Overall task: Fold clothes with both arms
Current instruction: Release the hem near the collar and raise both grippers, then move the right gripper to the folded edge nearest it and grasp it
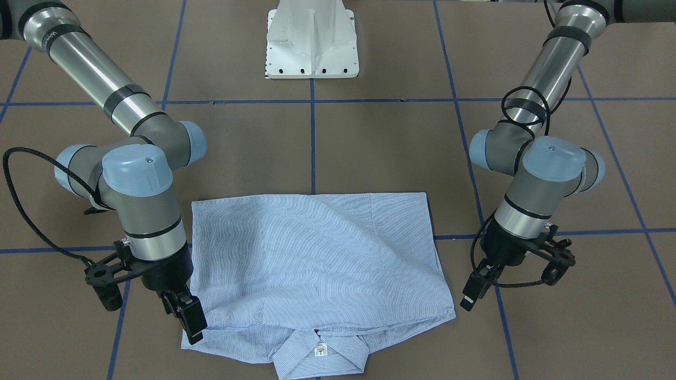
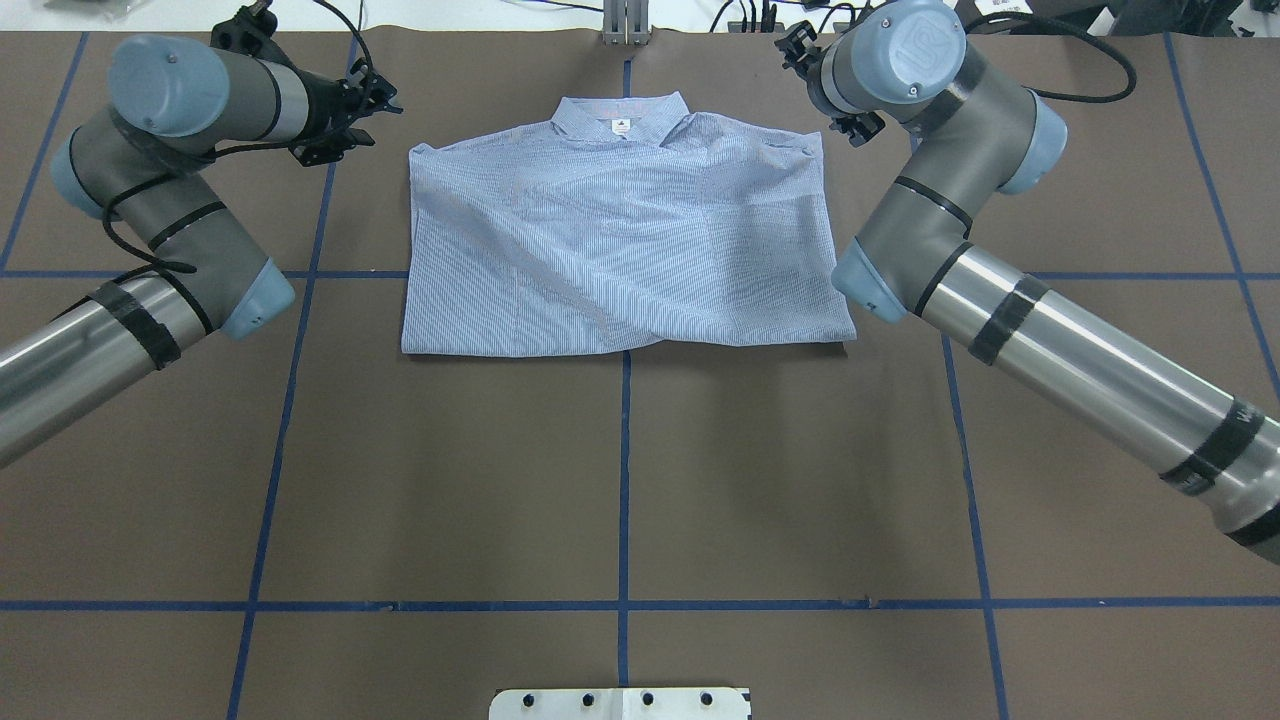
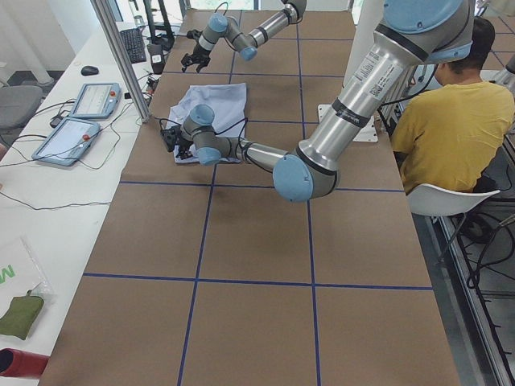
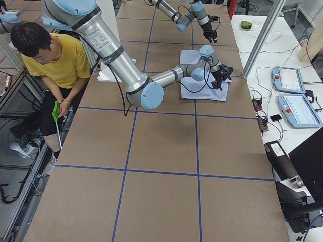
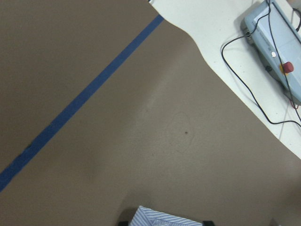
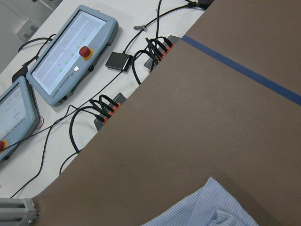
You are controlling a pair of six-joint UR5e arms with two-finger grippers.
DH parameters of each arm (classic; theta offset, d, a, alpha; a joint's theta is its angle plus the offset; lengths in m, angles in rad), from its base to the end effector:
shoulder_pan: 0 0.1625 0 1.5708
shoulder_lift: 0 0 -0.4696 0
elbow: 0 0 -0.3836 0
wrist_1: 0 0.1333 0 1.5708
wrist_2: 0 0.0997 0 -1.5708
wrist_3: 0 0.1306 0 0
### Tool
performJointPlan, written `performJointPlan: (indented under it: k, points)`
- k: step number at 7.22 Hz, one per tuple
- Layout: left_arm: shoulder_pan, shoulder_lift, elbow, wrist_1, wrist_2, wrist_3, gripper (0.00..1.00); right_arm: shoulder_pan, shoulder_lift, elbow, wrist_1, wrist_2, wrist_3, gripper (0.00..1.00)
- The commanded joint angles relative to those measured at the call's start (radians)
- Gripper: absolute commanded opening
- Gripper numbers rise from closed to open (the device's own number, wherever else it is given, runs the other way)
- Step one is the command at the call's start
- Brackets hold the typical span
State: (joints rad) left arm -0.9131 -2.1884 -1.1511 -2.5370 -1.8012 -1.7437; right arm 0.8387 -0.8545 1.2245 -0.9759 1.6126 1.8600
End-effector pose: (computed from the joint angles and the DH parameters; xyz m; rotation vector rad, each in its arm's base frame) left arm 0.4098 -0.6998 0.4287 0.2367 1.1916 -0.8209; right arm -0.4597 -0.7028 0.3703 0.2357 -0.9852 1.0152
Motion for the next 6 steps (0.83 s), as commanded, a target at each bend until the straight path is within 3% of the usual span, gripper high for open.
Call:
performJointPlan:
  k: [1,3,4,6]
  points:
    - [-0.004,0.057,-0.09,-0.005,-0.001,0.003,0.62,-0.103,-0.215,0.264,0.002,0.02,0.069,1.0]
    - [-0.003,0.07,-0.102,-0.005,0.0,0.021,0.62,-0.218,-0.425,0.495,0.002,0.003,0.158,1.0]
    - [-0.004,0.07,-0.104,-0.003,0.003,0.021,0.62,-0.257,-0.49,0.548,0.002,-0.014,0.183,1.0]
    - [-0.004,0.071,-0.108,-0.003,0.003,0.029,0.62,-0.32,-0.48,0.494,0.002,-0.08,0.203,0.98]
